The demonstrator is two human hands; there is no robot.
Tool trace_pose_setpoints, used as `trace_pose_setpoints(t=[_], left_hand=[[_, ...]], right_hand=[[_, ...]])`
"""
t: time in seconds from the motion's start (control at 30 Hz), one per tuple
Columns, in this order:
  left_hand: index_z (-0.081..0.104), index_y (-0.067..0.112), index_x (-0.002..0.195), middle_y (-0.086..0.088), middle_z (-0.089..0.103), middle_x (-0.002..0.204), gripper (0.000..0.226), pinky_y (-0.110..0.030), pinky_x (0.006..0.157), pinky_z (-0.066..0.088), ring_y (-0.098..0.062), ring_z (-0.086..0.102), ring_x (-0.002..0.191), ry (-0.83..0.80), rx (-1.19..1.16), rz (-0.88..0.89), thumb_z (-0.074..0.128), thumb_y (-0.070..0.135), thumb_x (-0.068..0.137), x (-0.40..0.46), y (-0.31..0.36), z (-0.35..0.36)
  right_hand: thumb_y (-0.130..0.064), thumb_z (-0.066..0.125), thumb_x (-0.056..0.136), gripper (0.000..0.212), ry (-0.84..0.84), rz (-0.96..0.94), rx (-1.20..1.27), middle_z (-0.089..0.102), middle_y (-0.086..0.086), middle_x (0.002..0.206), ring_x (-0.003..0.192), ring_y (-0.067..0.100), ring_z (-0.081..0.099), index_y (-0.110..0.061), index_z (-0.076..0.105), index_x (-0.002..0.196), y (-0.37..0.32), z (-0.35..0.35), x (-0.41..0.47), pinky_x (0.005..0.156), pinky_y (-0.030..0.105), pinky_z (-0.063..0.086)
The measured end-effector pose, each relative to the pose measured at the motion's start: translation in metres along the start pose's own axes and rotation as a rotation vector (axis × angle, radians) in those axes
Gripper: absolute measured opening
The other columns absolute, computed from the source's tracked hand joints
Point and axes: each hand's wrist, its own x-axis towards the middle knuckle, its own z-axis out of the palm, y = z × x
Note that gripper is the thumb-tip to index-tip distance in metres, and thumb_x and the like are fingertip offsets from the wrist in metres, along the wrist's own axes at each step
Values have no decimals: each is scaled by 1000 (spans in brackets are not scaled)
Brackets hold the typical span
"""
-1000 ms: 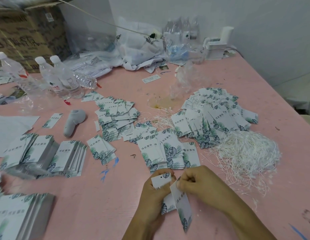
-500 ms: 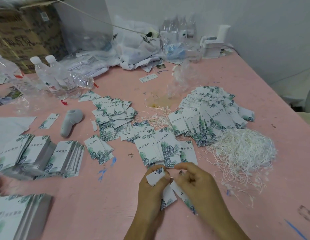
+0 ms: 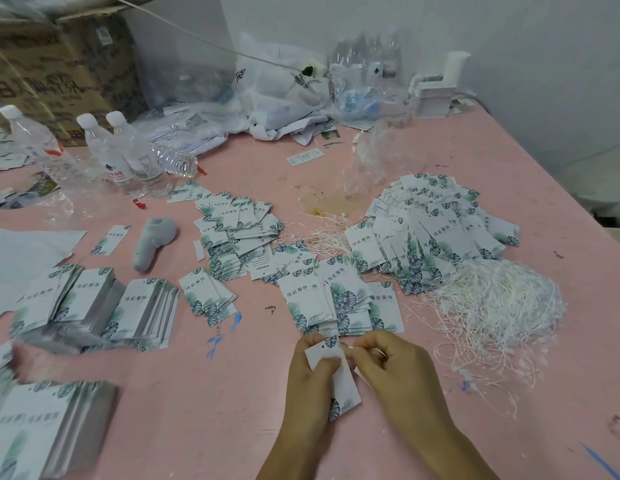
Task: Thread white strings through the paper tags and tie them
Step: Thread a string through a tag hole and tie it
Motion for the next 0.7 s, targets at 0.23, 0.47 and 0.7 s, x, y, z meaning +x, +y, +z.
trace_pose_setpoints(t=[0.23,0.47,0.7], left_hand=[[58,23,89,-9,64,75,12,-40,62,45,-25,58,70,-86,164,116,68,21,85,-6,-7,0],[62,24,93,-9,69,81,13,-36,62,47,-20,62,71,-90,177,172,71,25,83,-13,-1,5],[66,23,91,-10,72,84,14,-25,59,51,-17,66,72,-131,174,202,72,25,78,-17,3,9]], right_hand=[[-32,66,85,3,-90,-47,-122,54,-25,58,55,3,49,-30,66,83,-7,6,6,57,25,43],[-30,65,84,5,-75,-17,-141,56,-14,57,56,6,53,-29,64,79,-9,4,7,60,33,50],[-31,64,83,8,-107,18,-167,58,-14,56,54,4,52,-28,63,76,-9,1,9,55,25,44]])
